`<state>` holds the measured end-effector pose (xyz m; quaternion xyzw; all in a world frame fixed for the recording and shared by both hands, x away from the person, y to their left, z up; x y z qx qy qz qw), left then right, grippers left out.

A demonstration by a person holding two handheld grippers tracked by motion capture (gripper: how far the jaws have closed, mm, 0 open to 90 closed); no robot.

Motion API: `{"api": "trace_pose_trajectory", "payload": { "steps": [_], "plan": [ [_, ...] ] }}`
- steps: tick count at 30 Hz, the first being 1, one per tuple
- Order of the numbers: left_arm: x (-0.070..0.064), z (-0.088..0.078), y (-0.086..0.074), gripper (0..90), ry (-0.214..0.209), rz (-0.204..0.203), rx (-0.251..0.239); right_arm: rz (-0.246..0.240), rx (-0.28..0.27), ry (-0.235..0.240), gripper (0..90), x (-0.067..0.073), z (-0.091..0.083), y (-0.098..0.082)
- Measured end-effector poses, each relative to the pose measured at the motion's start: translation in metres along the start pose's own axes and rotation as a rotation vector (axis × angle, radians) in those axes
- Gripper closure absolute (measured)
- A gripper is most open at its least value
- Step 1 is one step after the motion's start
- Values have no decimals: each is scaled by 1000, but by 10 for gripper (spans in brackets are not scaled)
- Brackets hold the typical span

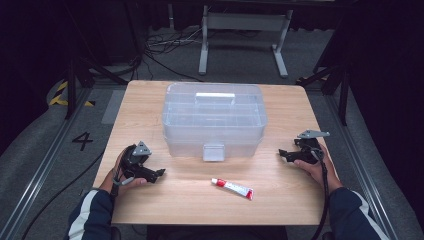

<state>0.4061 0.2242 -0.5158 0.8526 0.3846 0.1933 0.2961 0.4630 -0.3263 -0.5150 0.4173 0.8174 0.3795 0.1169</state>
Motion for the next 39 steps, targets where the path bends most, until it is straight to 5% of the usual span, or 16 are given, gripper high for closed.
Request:
{"api": "trace_pose_trajectory", "payload": {
  "steps": [25,39],
  "plan": [
    [1,-1,-1,3,-2,7,3,-28,43,20,202,0,-7,3],
    [2,0,0,6,-5,6,4,-124,-70,66,221,29,-47,29]
  ]
}}
Point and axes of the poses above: each handheld gripper's, and its own axes: z roughly forward along the jaws, y roughly out of its top, x roughly to its left, the point moved 3 cm from there along z, roughly forward along the jaws, and after that the axes turned 10 degrees about y, right-handed, at the moved point
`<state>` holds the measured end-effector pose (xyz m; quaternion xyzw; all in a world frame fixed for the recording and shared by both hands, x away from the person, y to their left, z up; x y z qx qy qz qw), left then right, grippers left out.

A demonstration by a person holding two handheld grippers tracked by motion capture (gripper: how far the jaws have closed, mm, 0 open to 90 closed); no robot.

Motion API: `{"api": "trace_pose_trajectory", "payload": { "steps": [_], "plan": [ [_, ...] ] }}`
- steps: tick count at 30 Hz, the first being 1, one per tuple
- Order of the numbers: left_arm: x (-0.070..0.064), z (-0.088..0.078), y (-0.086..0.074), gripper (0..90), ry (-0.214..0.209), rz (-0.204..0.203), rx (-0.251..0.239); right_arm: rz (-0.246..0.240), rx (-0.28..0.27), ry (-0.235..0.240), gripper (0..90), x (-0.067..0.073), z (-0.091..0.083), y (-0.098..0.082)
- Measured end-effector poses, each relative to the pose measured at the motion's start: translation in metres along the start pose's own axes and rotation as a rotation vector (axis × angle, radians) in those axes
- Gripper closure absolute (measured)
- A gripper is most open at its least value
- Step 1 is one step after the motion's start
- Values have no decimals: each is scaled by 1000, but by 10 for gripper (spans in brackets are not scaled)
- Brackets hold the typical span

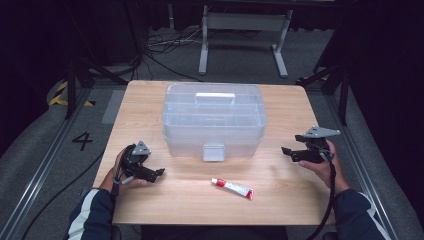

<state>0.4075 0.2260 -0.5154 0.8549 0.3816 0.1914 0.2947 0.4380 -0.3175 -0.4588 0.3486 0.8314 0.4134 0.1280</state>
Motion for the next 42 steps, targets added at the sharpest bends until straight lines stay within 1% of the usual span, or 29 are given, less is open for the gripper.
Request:
{"api": "trace_pose_trajectory", "payload": {
  "steps": [1,2,7,10,13,16,18,19,23,27,29,30,31,32,34,36,38,40,41,42],
  "plan": [
    [0,0,0,6,0,0,0,-7,-12,4,222,2,-3,3],
    [0,0,0,6,0,-1,0,-7,-12,4,222,2,-3,3],
    [0,0,0,10,6,-8,-5,-47,-53,13,236,10,-16,18],
    [1,0,0,18,17,-15,-6,-67,-71,33,255,16,-21,26],
    [0,0,0,20,19,-18,-6,-87,-99,55,263,23,-28,37],
    [0,0,0,19,19,-18,-6,-121,-110,75,266,28,-35,53],
    [1,0,0,20,19,-17,-6,-150,-121,76,271,31,-41,65],
    [1,0,0,20,21,-14,-6,-165,-129,67,274,32,-43,72],
    [1,0,0,20,22,-14,-6,-198,-148,66,281,38,-50,99],
    [1,0,0,20,22,-15,-6,-220,-143,73,302,40,-47,117],
    [1,0,0,21,22,-14,-6,-230,-141,79,313,42,-42,129],
    [1,0,0,21,27,-13,-8,-230,-141,79,313,42,-42,129],
    [1,0,0,22,21,-21,-6,-238,-143,82,322,43,-40,133],
    [1,0,0,24,19,-21,-4,-242,-140,95,328,45,-37,139],
    [2,-1,0,32,27,-29,0,-245,-142,99,346,47,-32,147],
    [3,-2,0,53,33,-30,-1,-253,-143,101,377,50,-25,155],
    [4,-3,1,96,37,-50,-8,-251,-122,111,393,51,-16,162],
    [2,-5,4,192,35,-63,-7,-260,-98,115,400,53,-8,168],
    [1,-7,6,184,28,-70,-8,-265,-91,120,406,55,-4,170],
    [-1,-9,12,162,3,-79,-38,-271,-83,121,411,56,-2,172]
  ]
}}
Point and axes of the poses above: each handheld gripper's, and its own axes: z roughly forward along the jaws, y roughly out of its top, x roughly to its left, the point moved 3 cm from there along z, roughly forward along the jaws, and after that the axes turned 10 degrees about y, right-handed, at the moved point
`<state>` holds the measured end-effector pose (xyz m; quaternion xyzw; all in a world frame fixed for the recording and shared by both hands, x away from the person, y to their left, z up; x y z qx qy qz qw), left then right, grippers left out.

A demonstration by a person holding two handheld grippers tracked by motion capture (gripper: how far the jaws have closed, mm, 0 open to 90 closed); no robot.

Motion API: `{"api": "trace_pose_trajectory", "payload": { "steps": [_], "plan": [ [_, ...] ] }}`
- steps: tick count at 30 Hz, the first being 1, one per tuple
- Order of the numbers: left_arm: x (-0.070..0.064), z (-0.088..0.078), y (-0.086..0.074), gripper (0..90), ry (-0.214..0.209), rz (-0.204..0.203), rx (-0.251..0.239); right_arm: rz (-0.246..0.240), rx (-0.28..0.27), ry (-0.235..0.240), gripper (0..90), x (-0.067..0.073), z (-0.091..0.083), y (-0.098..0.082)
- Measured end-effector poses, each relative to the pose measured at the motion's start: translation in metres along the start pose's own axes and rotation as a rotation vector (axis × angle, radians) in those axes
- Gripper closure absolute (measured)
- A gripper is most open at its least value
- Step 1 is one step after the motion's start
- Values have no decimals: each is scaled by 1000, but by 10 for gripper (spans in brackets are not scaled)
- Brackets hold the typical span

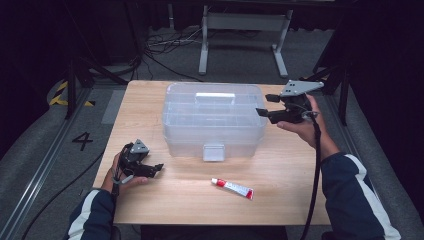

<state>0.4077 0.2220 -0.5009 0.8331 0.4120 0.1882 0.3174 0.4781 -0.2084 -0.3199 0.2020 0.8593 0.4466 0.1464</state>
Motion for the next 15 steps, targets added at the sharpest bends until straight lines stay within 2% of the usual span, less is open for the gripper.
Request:
{"api": "trace_pose_trajectory", "payload": {
  "steps": [2,4,5,6,11,13,15],
  "plan": [
    [-4,-5,10,175,8,17,-43,-9,12,9,415,1,7,7],
    [-9,-11,24,166,-4,12,-94,-11,7,38,440,3,15,18],
    [-9,-11,24,170,-4,12,-94,-11,7,38,440,3,15,18],
    [-13,-13,34,169,3,25,-120,-25,28,56,475,5,23,25],
    [-16,-12,48,172,30,26,-158,-53,60,76,515,12,40,40],
    [-16,-11,53,173,30,19,-168,-57,102,70,518,13,53,45],
    [-15,-9,57,174,31,26,-175,-59,112,64,527,13,58,47]
  ]
}}
Point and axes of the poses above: each handheld gripper's, and its own axes: z roughly forward along the jaws, y roughly out of its top, x roughly to its left, the point moved 3 cm from there along z, roughly forward along the jaws, and after that the axes turned 10 degrees about y, right-handed, at the moved point
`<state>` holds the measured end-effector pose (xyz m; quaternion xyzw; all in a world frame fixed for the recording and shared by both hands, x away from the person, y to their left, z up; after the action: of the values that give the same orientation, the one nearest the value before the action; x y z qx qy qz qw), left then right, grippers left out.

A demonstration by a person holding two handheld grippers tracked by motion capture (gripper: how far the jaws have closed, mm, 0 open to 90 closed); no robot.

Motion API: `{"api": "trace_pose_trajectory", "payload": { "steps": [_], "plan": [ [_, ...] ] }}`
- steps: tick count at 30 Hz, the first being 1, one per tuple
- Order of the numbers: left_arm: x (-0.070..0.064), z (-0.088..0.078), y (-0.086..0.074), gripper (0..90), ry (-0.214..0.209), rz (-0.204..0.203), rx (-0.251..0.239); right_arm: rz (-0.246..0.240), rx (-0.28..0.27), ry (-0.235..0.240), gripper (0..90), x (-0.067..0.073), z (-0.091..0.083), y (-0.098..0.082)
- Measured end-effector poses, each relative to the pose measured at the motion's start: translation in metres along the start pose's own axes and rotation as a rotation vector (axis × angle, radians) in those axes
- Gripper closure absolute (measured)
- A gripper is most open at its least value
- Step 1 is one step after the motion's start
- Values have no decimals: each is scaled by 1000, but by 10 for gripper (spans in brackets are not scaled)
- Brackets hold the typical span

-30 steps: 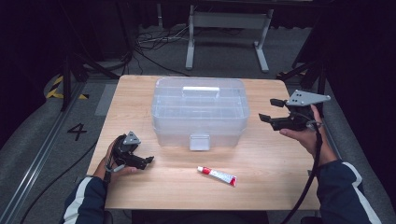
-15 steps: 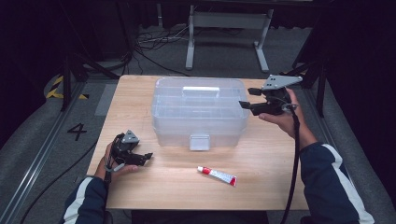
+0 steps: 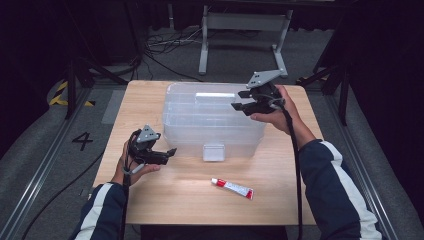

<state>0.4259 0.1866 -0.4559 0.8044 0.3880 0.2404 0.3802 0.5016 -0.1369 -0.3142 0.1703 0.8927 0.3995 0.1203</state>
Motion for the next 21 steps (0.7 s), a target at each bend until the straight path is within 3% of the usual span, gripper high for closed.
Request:
{"api": "trace_pose_trajectory", "payload": {
  "steps": [3,7,12,21],
  "plan": [
    [1,5,6,166,-11,-2,-8,0,55,-8,594,-2,14,5],
    [1,10,7,143,-22,17,-10,-11,83,-35,659,-2,22,8],
    [1,14,6,172,-37,15,2,5,78,-44,737,-6,23,8],
    [-2,14,8,147,-37,14,14,11,57,-46,743,-2,21,4]
  ]
}}
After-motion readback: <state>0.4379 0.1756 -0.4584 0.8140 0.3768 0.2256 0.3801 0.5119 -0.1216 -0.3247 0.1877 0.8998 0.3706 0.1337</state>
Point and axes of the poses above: each handheld gripper's, and its own axes: z roughly forward along the jaws, y roughly out of its top, x roughly to its left, the point moved 3 cm from there along z, roughly forward along the jaws, and after that the axes turned 10 degrees about y, right-handed, at the moved point
